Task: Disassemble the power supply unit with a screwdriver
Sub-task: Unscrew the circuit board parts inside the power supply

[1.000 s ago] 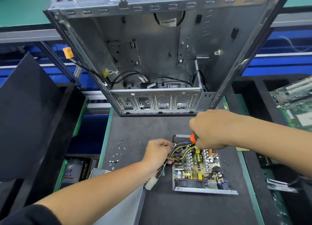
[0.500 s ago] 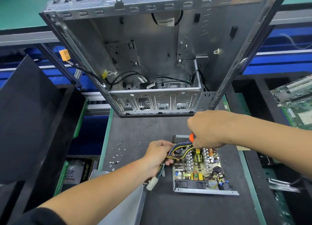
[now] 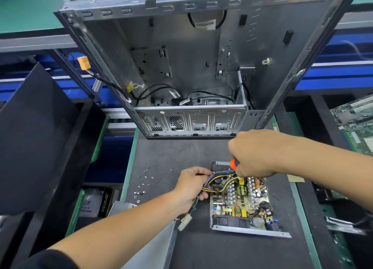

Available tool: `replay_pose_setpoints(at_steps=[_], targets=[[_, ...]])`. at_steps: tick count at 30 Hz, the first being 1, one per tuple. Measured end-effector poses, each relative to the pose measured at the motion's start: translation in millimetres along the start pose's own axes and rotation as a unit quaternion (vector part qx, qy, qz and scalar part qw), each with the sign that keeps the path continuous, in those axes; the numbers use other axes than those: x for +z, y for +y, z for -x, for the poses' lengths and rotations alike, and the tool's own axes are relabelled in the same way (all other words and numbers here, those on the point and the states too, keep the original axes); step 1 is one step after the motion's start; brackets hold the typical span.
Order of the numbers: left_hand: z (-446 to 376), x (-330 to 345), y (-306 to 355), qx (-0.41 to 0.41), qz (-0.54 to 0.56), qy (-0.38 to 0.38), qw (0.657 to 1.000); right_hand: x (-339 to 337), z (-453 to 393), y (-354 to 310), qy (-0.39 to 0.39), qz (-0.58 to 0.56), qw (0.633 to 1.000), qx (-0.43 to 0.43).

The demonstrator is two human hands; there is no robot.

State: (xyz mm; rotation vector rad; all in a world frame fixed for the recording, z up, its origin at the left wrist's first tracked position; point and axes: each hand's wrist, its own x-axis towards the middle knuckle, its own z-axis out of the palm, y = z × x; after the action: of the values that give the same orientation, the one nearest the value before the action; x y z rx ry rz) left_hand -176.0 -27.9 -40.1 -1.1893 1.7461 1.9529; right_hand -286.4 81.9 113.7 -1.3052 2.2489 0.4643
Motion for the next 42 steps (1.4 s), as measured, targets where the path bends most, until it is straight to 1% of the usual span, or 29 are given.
replay_pose_setpoints(at_steps=[6,11,18,24,28,31,33,35,39,42], targets=[[-1,5,1,-0.016,0.018,-0.008,1.0,0,2,4,0.002,0.01,1.0,-0.004],[-2,4,2,-0.016,0.007,-0.023,1.0,0,3,6,-0.005,0.012,1.0,-0.005],[-6,6,3,-0.011,-0.008,-0.026,1.0,-7,6,5,0.016,0.006,1.0,-0.006],[-8,5,3,0.017,-0.053,-0.01,0.998,-7,3,-1,-0.014,0.014,1.0,0.007],[-10,9,2,0.042,-0.088,0.003,0.995,-12,7,-1,-0.02,0.036,0.999,0.011],[-13,11,-2,0.078,-0.106,0.023,0.991,-13,10,1,-0.051,0.068,0.996,0.02],[-18,7,-6,0.139,-0.151,0.056,0.977,-10,11,2,-0.088,0.08,0.993,0.019],[-21,2,-10,0.199,-0.186,0.072,0.959,-5,9,2,-0.119,0.077,0.99,0.013],[-23,-2,-12,0.288,-0.25,0.071,0.922,1,8,2,-0.157,0.079,0.984,0.008],[-22,-8,-7,0.333,-0.341,0.043,0.878,5,9,4,-0.17,0.073,0.983,0.021]])
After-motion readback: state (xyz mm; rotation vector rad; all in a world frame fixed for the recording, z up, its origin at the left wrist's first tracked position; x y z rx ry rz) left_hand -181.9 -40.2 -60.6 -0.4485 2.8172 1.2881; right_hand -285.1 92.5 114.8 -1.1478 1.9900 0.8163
